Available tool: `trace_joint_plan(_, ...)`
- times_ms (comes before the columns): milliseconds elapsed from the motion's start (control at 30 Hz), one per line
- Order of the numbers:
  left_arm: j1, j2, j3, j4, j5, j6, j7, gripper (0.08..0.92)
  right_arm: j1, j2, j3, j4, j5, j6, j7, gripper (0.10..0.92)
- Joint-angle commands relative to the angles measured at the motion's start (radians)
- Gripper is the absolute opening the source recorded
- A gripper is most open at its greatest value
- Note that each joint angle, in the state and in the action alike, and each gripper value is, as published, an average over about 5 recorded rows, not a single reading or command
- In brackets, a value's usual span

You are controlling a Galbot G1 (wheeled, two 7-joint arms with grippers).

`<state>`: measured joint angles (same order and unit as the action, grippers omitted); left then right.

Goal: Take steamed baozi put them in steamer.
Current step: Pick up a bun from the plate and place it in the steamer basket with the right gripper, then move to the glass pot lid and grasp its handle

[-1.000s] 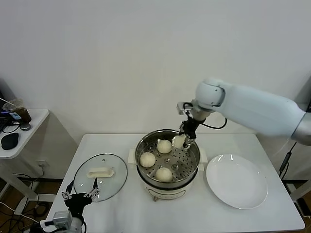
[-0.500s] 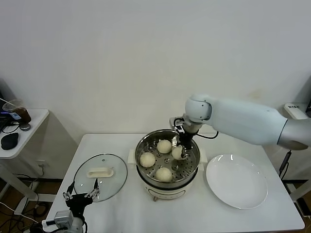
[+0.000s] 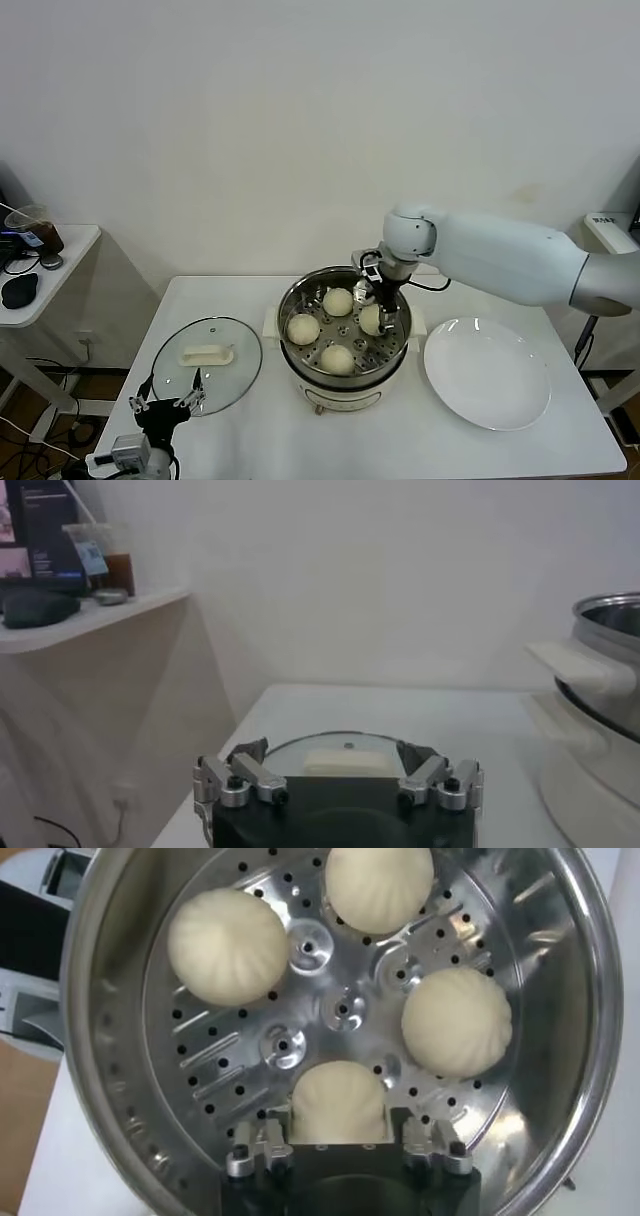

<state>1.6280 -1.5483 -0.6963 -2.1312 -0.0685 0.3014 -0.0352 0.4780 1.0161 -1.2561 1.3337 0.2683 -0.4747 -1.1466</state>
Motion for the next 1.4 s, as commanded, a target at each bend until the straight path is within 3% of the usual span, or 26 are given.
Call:
trace_joint_plan(33,0.008,-0.003,-0.011,-0.014,0.004,0.003,0.003,0.823,-0.014,-0.067,0.21,-0.007,-0.01,0.016,-0.031,0.779)
trace_joint_plan(200,0.028,-0.008,-0.021,-0.039,0.008,0.004,0.005,0.823,-0.103,-0.179,0.464,0.027,0.048,0.06,0.02,0.821)
trace_joint_plan(400,0.059,-0.015,-0.009,-0.053,0.013,-0.009,-0.007,0.823,-0.361,-0.318,0.862,0.112,0.288,0.139,0.383,0.823)
trace_joint_plan(667,0.084,-0.021,0.015,-0.049,0.026,-0.063,-0.019,0.823,-0.851,-0.347,1.488,0.218,0.336,0.205,0.684,0.823)
trace_joint_plan(833,0.077,-0.006,0.009,-0.029,0.024,-0.122,-0.026,0.823,-1.187,-0.255,1.848,0.32,0.346,0.209,0.866,0.823)
trace_joint_plan(1000,0.037,0.025,-0.009,0.007,0.062,-0.167,-0.021,0.823,-1.478,-0.064,2.104,0.396,0.351,0.225,1.005,0.823)
trace_joint_plan(1233,-0.033,0.067,-0.025,0.089,0.233,-0.212,-0.013,0.823,-1.738,0.168,2.169,0.449,0.312,0.289,1.07,0.823)
trace_joint_plan(1400,-0.082,0.093,-0.03,0.164,0.535,-0.294,-0.047,0.823,-1.848,0.238,2.13,0.469,0.268,0.334,1.078,0.823)
